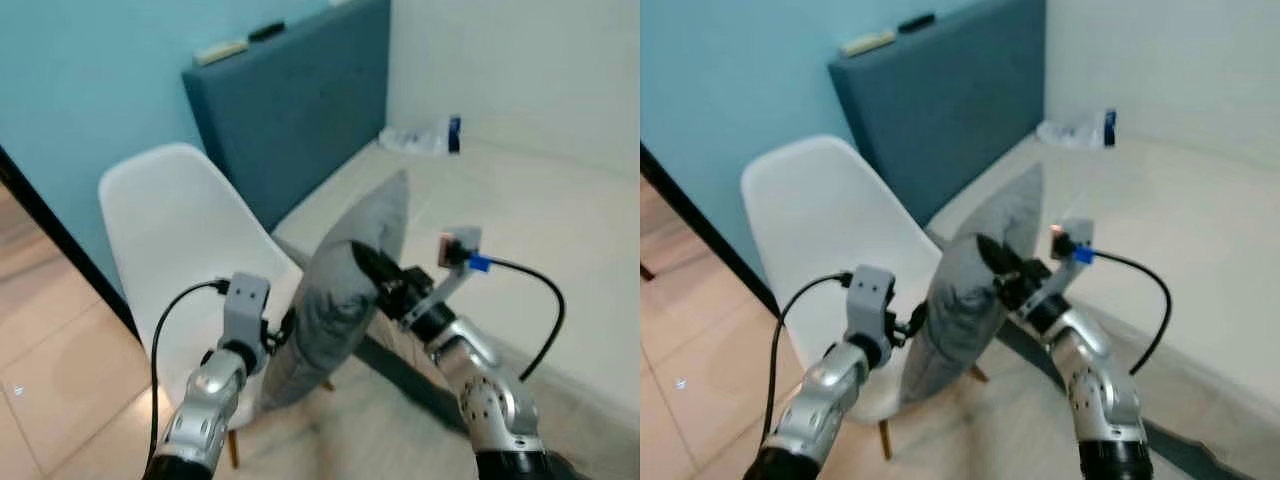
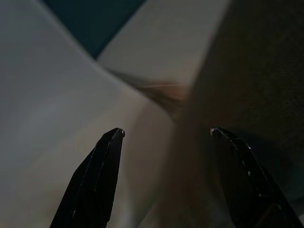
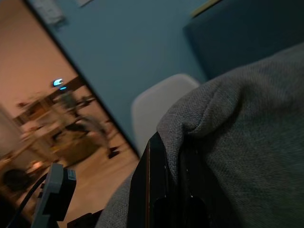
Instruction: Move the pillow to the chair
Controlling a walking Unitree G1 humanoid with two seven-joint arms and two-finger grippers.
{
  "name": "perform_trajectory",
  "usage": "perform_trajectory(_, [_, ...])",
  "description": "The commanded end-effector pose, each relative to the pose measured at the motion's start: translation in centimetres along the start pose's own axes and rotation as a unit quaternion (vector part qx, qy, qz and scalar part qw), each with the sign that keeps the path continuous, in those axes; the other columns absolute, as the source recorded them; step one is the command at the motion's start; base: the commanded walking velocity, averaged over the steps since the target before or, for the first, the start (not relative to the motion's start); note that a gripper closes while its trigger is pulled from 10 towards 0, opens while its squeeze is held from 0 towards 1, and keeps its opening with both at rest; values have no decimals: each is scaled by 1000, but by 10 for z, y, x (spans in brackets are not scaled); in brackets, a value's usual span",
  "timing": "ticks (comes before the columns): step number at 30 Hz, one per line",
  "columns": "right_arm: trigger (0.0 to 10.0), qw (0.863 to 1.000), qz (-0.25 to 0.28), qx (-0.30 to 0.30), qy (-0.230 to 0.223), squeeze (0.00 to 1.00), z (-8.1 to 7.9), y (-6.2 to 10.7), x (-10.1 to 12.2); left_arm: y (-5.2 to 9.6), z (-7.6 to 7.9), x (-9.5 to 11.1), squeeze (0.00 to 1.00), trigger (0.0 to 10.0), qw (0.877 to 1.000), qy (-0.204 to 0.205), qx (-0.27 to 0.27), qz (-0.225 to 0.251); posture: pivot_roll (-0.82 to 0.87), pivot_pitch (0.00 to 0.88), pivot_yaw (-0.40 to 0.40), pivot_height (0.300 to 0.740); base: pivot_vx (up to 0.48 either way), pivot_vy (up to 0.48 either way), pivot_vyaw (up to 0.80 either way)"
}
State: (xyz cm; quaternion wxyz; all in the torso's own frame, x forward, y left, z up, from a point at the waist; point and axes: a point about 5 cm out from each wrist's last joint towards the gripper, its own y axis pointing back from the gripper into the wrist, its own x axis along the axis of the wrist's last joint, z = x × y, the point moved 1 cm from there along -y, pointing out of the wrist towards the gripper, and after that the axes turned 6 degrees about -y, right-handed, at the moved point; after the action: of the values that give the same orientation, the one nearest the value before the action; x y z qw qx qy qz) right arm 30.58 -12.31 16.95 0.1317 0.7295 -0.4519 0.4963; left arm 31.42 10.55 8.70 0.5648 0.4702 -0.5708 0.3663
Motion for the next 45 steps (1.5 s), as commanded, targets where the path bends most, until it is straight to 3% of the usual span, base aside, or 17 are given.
perform_trajectory(1, [10000,999,22,38,10,0,-14,-8,7,3,-5,-6,0,10000,1000,-1,6,-14,-72,106,79,740,0,0,781])
perform_trajectory(39, [10000,998,-11,58,16,0,-17,-4,-4,3,-2,-9,0,10000,1000,13,9,-22,-87,102,66,740,0,0,779])
perform_trajectory(45, [10000,997,-25,68,27,0,-21,-6,-7,2,-12,-12,0,10000,999,25,41,-26,-93,106,55,740,0,0,778])
